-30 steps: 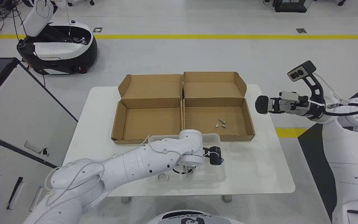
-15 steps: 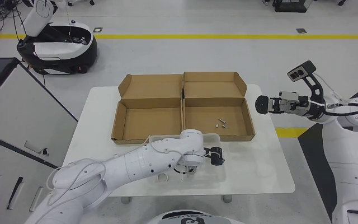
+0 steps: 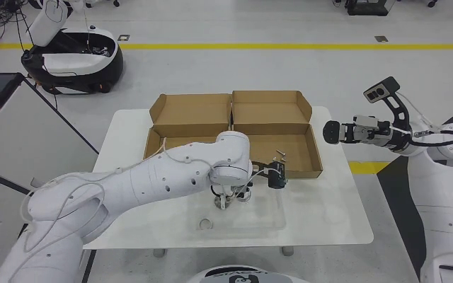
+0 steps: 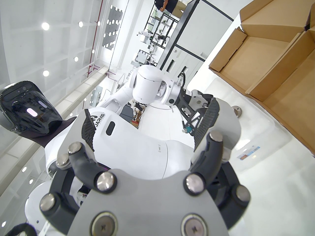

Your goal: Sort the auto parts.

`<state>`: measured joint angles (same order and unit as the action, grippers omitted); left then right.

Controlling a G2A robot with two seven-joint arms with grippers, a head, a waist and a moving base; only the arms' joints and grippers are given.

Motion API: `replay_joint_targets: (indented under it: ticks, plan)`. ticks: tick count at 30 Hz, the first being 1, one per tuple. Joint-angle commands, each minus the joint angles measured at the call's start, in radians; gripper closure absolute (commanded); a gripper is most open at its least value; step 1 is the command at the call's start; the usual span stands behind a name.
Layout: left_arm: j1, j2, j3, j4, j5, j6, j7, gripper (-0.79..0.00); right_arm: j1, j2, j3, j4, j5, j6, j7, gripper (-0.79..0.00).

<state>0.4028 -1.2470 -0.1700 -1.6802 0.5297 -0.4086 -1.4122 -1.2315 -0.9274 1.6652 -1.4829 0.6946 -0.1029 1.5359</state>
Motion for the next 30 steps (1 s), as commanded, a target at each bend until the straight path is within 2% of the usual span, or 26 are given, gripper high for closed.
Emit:
replay_joint_targets:
  ticks: [1, 5, 10, 15, 19, 24, 28, 30]
  plan:
    - [-0.041, 0.033, -0.001, -0.025, -0.034, -0.022, 0.023, 0.0, 0.0, 0.0, 0.0, 0.0, 0.0, 0.0, 0.0, -0.785]
    - [-0.08, 0.093, -0.027, -0.073, -0.071, -0.09, 0.091, 0.0, 0.0, 0.0, 0.0, 0.0, 0.0, 0.0, 0.0, -0.785]
    - [-0.059, 0.168, -0.121, -0.097, -0.071, -0.185, 0.189, 0.0, 0.0, 0.0, 0.0, 0.0, 0.0, 0.0, 0.0, -0.785]
    - [0.054, 0.265, -0.29, -0.085, -0.022, -0.322, 0.398, 0.0, 0.0, 0.0, 0.0, 0.0, 0.0, 0.0, 0.0, -0.785]
    - [0.168, 0.327, -0.427, -0.095, 0.044, -0.437, 0.591, 0.0, 0.0, 0.0, 0.0, 0.0, 0.0, 0.0, 0.0, -0.785]
    - [0.312, 0.377, -0.593, -0.097, 0.165, -0.546, 0.874, 0.0, 0.0, 0.0, 0.0, 0.0, 0.0, 0.0, 0.0, -0.785]
    - [0.403, 0.393, -0.701, -0.103, 0.291, -0.604, 1.121, 0.0, 0.0, 0.0, 0.0, 0.0, 0.0, 0.0, 0.0, -0.785]
    - [0.437, 0.394, -0.731, -0.107, 0.357, -0.604, 1.243, 0.0, 0.0, 0.0, 0.0, 0.0, 0.0, 0.0, 0.0, -0.785]
